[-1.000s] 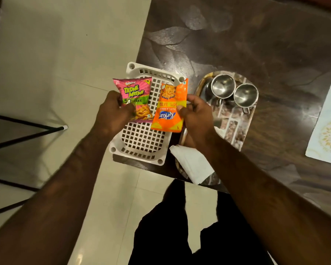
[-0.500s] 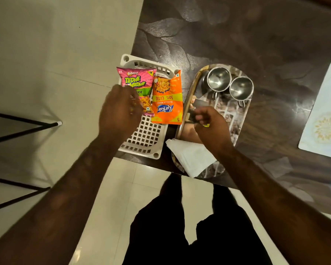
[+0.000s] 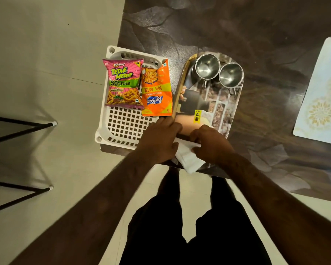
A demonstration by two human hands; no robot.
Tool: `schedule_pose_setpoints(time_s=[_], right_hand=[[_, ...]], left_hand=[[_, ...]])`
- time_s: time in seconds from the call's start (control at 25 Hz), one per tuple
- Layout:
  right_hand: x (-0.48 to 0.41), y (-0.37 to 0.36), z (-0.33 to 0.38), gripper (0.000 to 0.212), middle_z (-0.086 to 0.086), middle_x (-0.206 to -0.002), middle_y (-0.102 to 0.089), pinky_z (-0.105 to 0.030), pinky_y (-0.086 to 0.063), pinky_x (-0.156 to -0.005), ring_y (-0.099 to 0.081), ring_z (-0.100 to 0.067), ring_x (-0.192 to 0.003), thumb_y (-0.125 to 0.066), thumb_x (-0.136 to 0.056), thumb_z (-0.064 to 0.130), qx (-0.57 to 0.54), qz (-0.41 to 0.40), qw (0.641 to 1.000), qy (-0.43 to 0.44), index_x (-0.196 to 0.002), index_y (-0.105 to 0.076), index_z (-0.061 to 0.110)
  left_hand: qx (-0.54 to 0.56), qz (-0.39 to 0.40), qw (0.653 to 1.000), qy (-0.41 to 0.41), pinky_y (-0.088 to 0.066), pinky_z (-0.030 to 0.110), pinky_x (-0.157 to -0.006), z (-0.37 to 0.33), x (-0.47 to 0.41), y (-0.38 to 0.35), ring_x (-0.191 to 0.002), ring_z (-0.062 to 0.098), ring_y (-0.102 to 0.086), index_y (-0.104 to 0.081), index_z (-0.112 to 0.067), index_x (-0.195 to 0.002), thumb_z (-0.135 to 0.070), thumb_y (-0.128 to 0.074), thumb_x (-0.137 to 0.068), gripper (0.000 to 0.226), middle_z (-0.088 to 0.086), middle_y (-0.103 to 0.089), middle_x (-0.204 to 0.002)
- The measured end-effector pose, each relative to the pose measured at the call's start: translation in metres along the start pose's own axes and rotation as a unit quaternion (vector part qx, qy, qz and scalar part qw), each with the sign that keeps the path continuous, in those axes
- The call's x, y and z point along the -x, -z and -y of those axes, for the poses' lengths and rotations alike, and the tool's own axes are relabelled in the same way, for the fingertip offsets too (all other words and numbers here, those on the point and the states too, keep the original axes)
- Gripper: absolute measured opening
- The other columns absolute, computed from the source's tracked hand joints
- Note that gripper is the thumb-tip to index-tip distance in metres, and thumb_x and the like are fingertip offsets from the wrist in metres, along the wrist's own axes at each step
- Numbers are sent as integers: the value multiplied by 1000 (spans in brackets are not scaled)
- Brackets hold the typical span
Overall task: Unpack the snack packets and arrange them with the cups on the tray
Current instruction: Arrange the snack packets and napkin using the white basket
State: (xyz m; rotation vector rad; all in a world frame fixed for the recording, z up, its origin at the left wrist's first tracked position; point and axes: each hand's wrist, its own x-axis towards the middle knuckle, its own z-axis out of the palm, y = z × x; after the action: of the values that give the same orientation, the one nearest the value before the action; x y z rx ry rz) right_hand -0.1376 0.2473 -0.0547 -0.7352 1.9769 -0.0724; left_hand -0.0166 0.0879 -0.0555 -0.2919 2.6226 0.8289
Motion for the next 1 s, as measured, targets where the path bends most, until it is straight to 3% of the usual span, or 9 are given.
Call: schedule_pose_setpoints(time_s=[0.12,0.28,0.4,0.48,0.6,0.68,0.76,0.88,1.0], right_hand=[[-1,7,2,28,1,-105,-63,-30,-44,-85,-64,-27,-103,-77,-85,10,-92,28,994,44,-112,-74,14],[-3,17,17,22,6,-97,-70,-33,-53,-82,-66,-17,-91,-83,-83,14,-173,15,976,129,-103,-75,17],[-11,21,28,26,4,-98,-69,-25,-50,-76,-65,-10,-85,-85,-84,14,-179,7,969,170,-108,-74,15],[-16,22,35,30,-1,-100,-73,-28,-52,-75,-66,-9,-82,-83,-84,7,-187,-14,966,177,-112,-74,12],[-20,21,45,29,5,-82,-75,-28,-56,-73,-69,-6,-71,-71,-89,-2,-246,3,961,124,-115,-73,9],[-20,16,51,27,9,-83,-72,-32,-59,-81,-71,-11,-79,-68,-93,0,-237,19,966,104,-117,-73,11],[-18,11,52,28,7,-89,-73,-37,-59,-92,-73,-17,-91,-65,-94,0,-224,35,969,95,-117,-74,14],[-14,9,41,30,3,-92,-76,-41,-60,-94,-75,-19,-93,-65,-91,-3,-230,35,968,89,-110,-74,18],[-8,17,22,31,6,-86,-76,-40,-63,-87,-74,-13,-82,-69,-90,-4,-242,-1,967,84,-101,-74,24]], left_hand=[[4,43,999,-21,-48,40,-82,6,0,10,-107,22,-52,-67,-19,-111,-49,-66,-73,49,3,-58,-113],[265,156,949,74,-52,32,-72,30,11,42,-81,4,-61,-64,-22,-100,-14,-72,-86,18,-2,-62,-94],[332,106,925,149,-55,32,-62,64,28,73,-78,9,-66,-68,-17,-98,-4,-73,-85,19,5,-66,-94],[315,62,923,211,-58,43,-66,90,37,89,-86,24,-68,-70,-18,-98,-7,-75,-83,20,6,-67,-99],[280,27,920,275,-51,34,-71,123,43,98,-93,30,-66,-70,-23,-92,-5,-75,-81,22,5,-69,-100],[200,57,932,297,-43,31,-79,134,45,95,-98,27,-63,-72,-20,-101,-11,-75,-80,23,6,-69,-109],[120,111,939,302,-41,31,-80,135,44,92,-98,28,-61,-70,-15,-116,-28,-72,-77,42,10,-67,-120],[-44,127,941,310,-44,42,-89,124,40,91,-110,37,-59,-63,-21,-128,-47,-67,-71,63,13,-63,-121],[-180,-39,940,287,-46,48,-83,96,36,94,-102,44,-56,-67,-11,-114,-31,-70,-77,42,20,-61,-105]])
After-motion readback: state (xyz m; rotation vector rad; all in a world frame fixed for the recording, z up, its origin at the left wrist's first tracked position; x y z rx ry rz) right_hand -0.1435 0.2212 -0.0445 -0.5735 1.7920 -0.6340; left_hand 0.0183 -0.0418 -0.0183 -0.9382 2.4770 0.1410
